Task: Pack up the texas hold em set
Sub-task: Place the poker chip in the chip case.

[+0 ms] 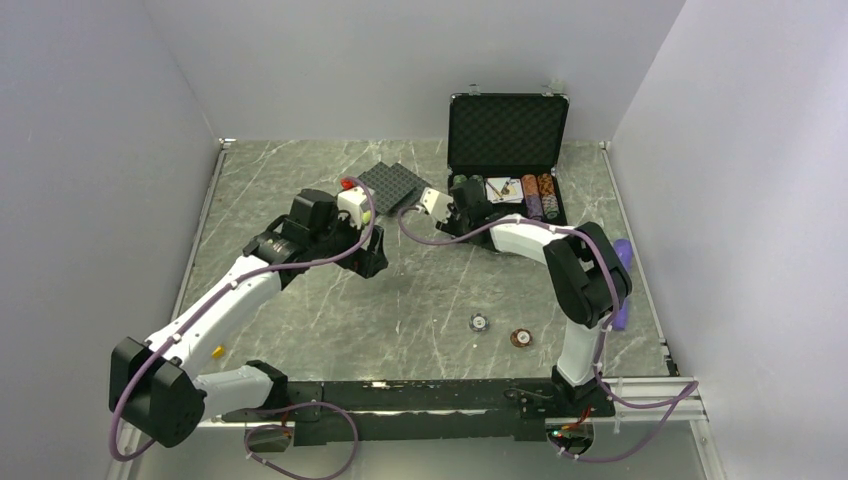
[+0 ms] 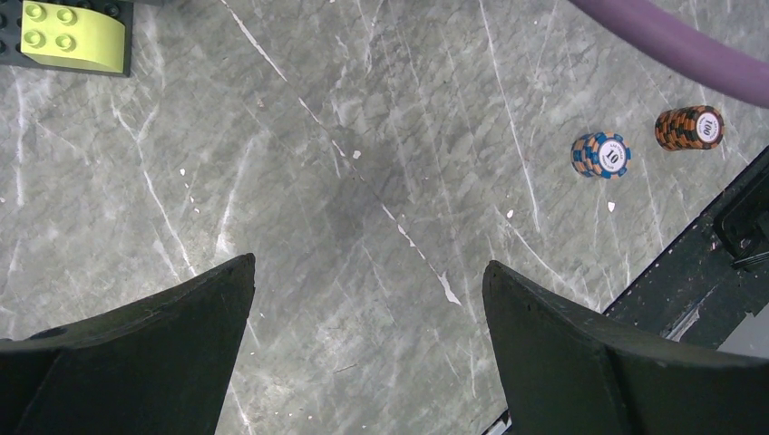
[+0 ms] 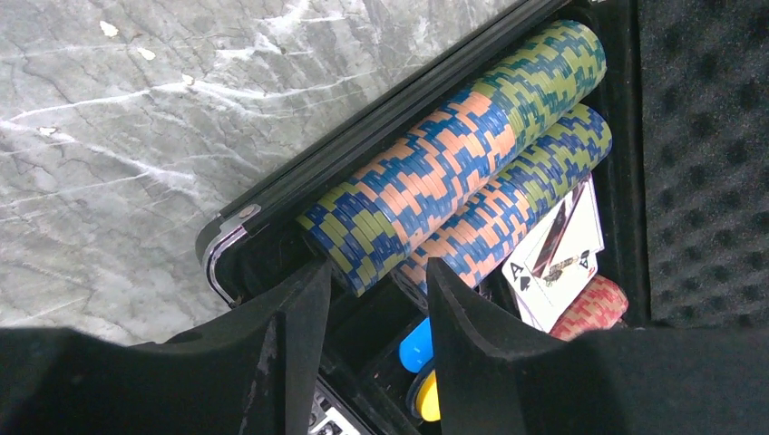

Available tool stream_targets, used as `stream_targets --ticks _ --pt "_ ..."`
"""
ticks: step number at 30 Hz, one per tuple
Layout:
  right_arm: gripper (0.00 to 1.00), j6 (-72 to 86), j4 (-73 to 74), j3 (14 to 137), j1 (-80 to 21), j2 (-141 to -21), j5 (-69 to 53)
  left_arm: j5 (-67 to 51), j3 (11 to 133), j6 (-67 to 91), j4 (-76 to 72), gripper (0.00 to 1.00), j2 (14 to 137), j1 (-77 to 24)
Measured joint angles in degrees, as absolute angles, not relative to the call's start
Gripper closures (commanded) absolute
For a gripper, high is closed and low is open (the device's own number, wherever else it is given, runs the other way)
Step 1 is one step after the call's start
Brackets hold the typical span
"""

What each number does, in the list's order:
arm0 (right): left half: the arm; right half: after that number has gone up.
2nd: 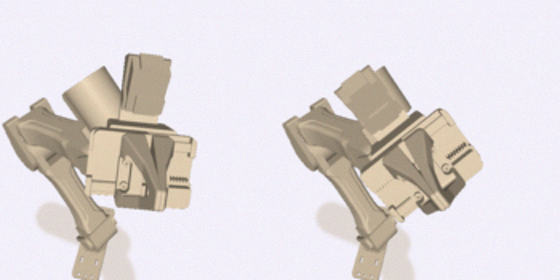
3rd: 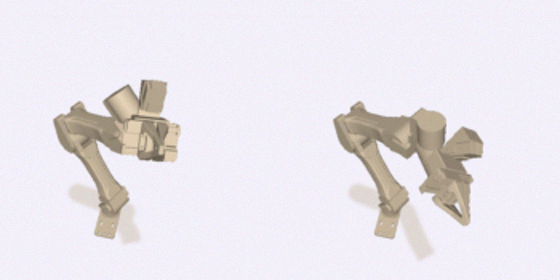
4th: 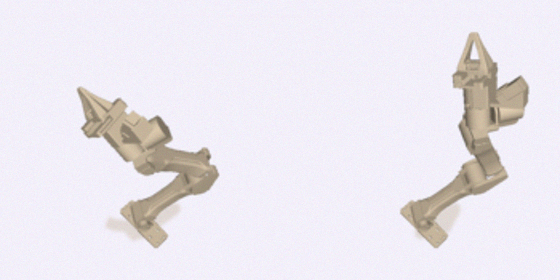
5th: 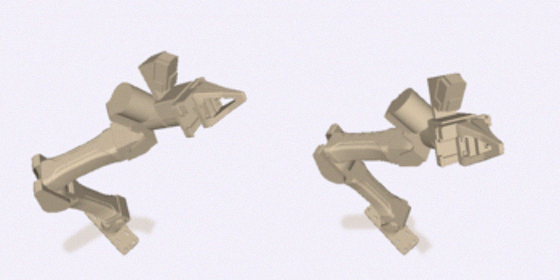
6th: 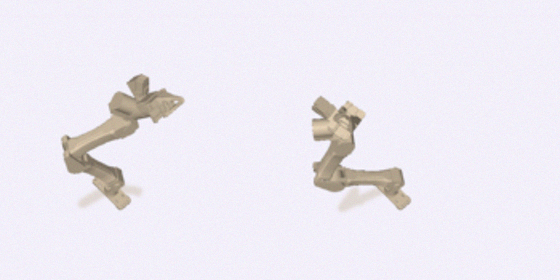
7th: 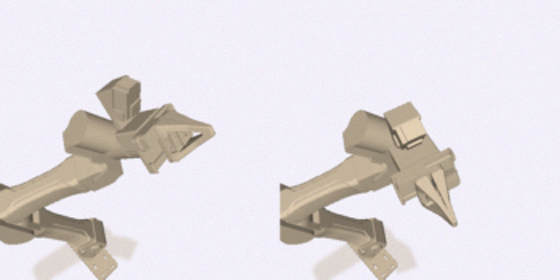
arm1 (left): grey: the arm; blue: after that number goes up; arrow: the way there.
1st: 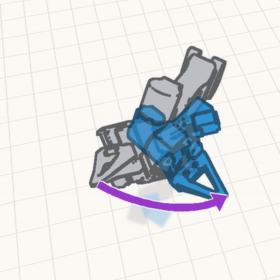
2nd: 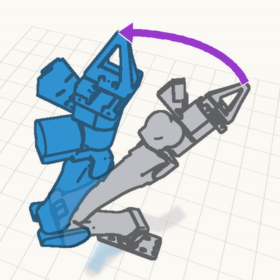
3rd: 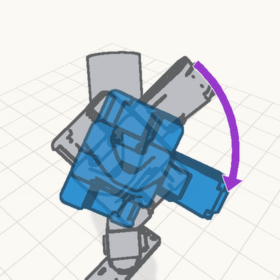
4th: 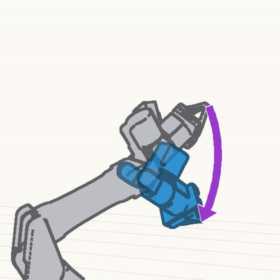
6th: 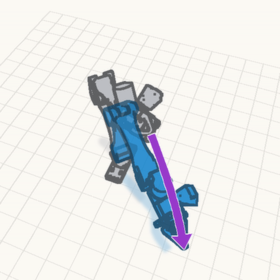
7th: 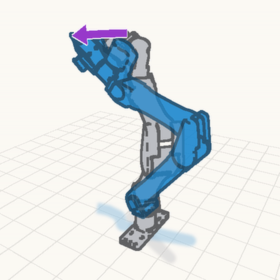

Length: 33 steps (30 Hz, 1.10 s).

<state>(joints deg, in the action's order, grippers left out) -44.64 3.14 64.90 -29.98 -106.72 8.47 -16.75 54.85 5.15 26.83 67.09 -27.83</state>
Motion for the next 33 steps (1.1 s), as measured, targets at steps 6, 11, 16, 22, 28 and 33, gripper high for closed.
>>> stream_targets --ticks 6,11,16,22,28,33 --pt "0.42 -45.4 0.1 63.0 -29.9 -106.2 8.4 -17.1 54.8 5.1 26.8 0.01 67.4 -27.8" --pt "0.41 -45.2 -1.1 61.8 -29.6 -104.7 7.2 -17.7 54.8 5.1 26.8 0.01 67.4 -27.8" --pt "0.41 -44.2 -1.1 61.1 -29.6 -101.0 6.2 -17.7 54.8 4.9 26.8 0.0 67.3 -27.8" --pt "0.41 -42.0 -0.5 60.8 -29.6 -95.0 3.7 -17.0 54.8 4.6 26.7 0.0 66.6 -27.8" --pt "0.26 -35.7 -2.4 54.0 -29.6 -85.2 2.8 -14.6 53.5 3.4 25.0 0.03 64.0 -27.9" --pt "0.06 -26.1 -5.9 49.2 -27.9 -76.1 4.2 -7.3 49.9 2.1 22.6 0.03 59.3 -29.7"
